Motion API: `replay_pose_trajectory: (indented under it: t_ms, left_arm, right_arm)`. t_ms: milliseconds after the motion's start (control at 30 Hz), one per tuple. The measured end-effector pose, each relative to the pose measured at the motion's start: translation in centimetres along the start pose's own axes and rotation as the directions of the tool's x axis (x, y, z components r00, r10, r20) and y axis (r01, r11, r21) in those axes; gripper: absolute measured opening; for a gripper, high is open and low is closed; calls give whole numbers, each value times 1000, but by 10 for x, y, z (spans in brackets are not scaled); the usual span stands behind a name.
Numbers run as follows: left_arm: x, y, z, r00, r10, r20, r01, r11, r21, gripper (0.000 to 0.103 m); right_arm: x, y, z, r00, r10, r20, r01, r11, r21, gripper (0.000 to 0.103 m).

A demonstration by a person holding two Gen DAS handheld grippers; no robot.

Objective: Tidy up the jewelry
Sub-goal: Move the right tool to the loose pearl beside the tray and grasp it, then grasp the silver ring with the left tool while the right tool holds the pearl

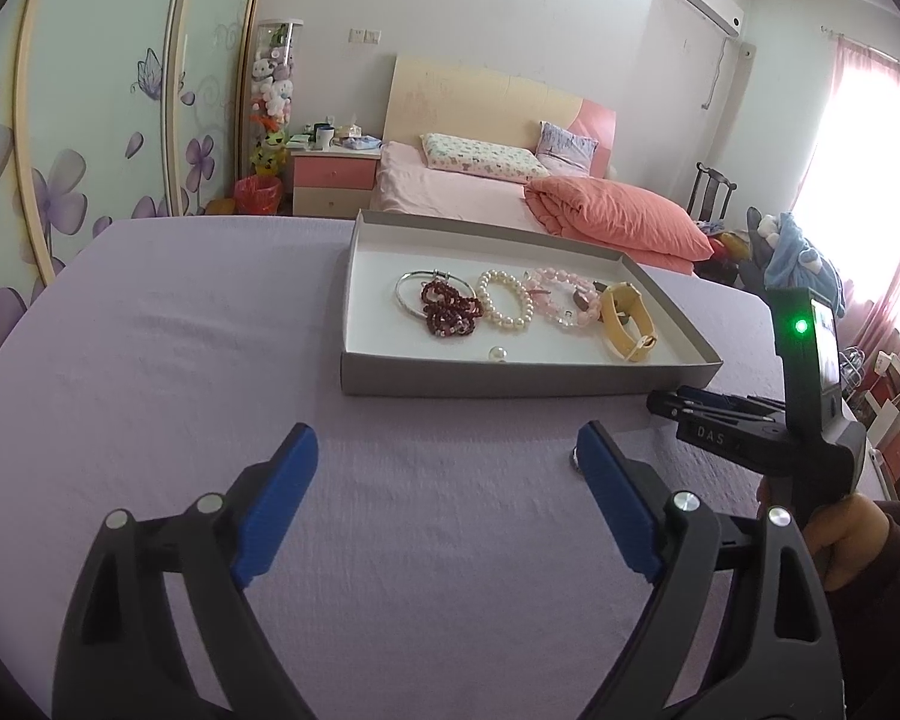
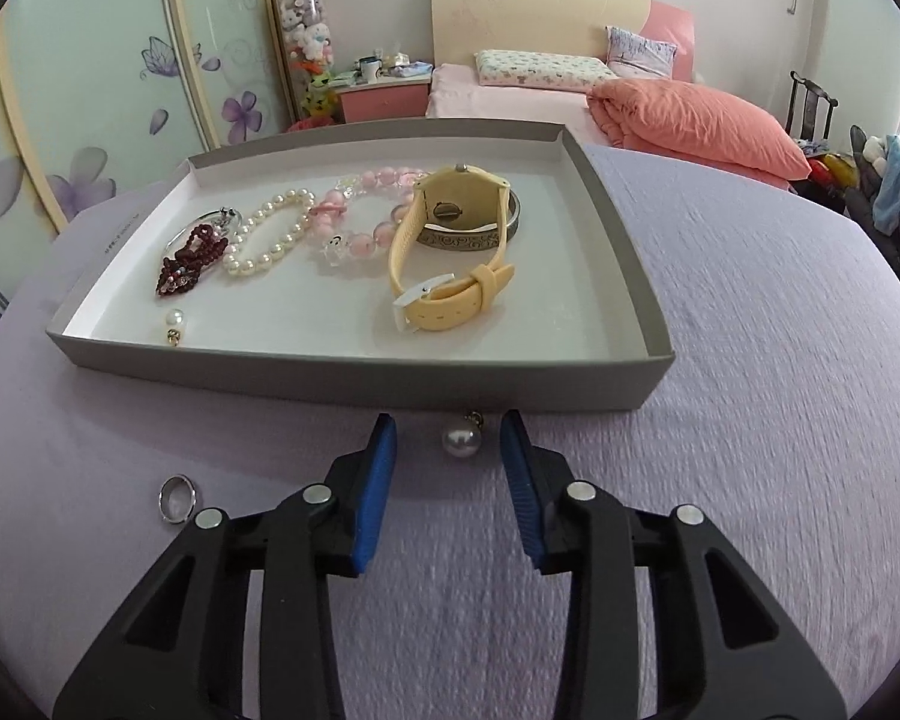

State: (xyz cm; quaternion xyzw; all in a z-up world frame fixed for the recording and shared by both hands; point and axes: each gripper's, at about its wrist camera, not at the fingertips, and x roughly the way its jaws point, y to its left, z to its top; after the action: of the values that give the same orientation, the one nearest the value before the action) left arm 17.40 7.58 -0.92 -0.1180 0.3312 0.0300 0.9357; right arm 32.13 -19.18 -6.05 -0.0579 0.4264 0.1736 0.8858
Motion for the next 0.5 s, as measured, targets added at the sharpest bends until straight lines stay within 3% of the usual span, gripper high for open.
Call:
replay_pose_trajectory:
  t_ms: [100,167,500]
  left_arm:
    - [2,0,-1,1000,-2,-5,2,1000,1,88]
    - [3,0,-1,1000,-3,-8,3,1000,2,88]
    - [10,-23,-10,999,-21,-49,23,999,45,88]
  right_arm:
    - [0,-1,0,1000,-15,4,15,1000,-5,31]
    - [0,-1,-1,1000,-11,5,11,1000,-9,15]
    - [-21,-19,-18,999,45,10,-45,998,42,14]
